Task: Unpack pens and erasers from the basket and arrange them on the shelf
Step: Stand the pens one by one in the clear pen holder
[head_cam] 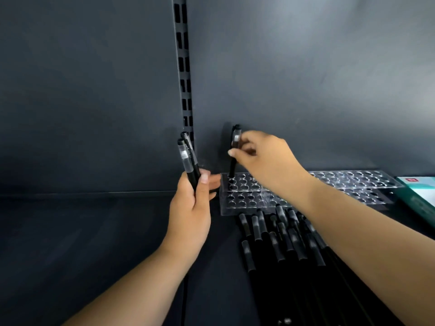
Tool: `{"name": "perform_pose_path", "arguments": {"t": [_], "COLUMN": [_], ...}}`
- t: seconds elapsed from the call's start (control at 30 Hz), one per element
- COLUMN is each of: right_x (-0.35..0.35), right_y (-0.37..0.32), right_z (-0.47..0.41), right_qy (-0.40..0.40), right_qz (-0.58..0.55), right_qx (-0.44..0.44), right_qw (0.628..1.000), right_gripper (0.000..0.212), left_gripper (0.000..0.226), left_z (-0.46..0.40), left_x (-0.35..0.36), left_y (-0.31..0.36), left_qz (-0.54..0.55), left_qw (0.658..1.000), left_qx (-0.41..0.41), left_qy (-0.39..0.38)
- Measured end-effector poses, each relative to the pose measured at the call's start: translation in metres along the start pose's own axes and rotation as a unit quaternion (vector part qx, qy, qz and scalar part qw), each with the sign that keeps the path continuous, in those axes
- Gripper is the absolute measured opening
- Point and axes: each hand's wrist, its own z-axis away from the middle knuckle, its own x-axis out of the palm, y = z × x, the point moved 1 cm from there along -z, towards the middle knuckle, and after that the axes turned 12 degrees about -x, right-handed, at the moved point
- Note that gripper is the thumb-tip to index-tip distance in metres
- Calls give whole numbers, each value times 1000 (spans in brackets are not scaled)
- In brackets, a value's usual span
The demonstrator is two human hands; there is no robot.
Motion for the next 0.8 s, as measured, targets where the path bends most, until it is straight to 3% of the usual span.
{"name": "perform_pose_path", "arguments": {"t": [0.13, 0.33, 0.5, 0.6, 0.67, 0.8], "right_x": [0, 2, 2, -6, -13, -17], "right_y": [3, 0, -1, -5, -14, -34], "right_z": [-4, -10, -4, 1, 4, 21], "right_qy": [-19, -39, -68, -15, 17, -49], "right_qz": [42, 24, 62, 12, -75, -317], "right_qx": [8, 28, 69, 91, 101, 77], "right_qw": [999, 999, 993, 996, 992, 944], "right_gripper": [31, 41, 55, 58, 47, 29], "left_gripper": [22, 16, 9, 11, 16, 22], "left_z": [-3, -1, 6, 8, 11, 17], "left_x": [-6, -4, -2, -2, -1, 3], "left_y": [4, 11, 15, 17, 19, 20], "left_qz": [7, 117, 124, 120, 126, 132], "left_qw": [998, 993, 992, 992, 992, 990], "left_qx": [14, -27, -35, -24, -4, 32], "left_qy": [53, 17, -4, -9, -13, -36]}}
